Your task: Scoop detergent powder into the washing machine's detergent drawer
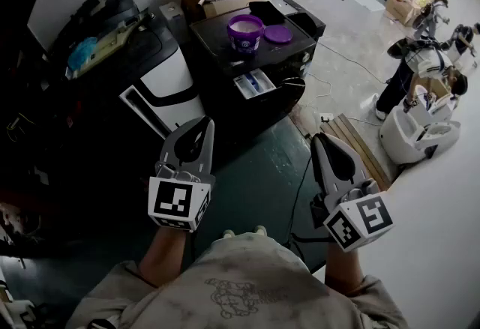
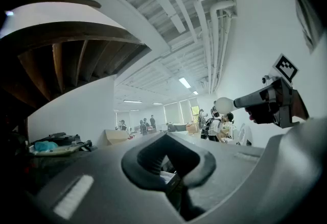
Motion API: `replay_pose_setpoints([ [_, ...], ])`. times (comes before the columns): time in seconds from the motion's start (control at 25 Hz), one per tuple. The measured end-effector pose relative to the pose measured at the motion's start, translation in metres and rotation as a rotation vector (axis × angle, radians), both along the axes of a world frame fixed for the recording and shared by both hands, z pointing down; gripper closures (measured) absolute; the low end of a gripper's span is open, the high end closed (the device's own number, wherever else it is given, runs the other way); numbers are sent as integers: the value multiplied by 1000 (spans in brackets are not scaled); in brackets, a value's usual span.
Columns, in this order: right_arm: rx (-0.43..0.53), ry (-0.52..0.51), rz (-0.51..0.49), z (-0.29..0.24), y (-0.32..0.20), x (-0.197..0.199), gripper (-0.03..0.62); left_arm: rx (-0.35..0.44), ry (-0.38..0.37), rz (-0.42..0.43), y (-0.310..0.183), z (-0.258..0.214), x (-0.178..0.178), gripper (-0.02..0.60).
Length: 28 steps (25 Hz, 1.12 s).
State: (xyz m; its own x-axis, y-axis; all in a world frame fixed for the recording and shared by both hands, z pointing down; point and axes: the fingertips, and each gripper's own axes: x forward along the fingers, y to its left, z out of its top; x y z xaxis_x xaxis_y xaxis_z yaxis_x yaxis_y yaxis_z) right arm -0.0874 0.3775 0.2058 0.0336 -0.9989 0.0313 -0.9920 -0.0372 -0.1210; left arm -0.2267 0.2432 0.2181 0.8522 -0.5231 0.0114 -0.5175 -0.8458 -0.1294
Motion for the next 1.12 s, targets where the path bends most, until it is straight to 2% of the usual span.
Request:
replay_pose_setpoints([
  [0.48,5,-33,-13,6,13,18,559,15,-25,-8,12,5,14,581],
  [0.72,5,-36,-28,12,22,35,559,26,-25,-45,13,-3,22,581],
  [1.12,-5,-33,-43,20,36,59,559,7,-51,-77,34,13,35,581],
])
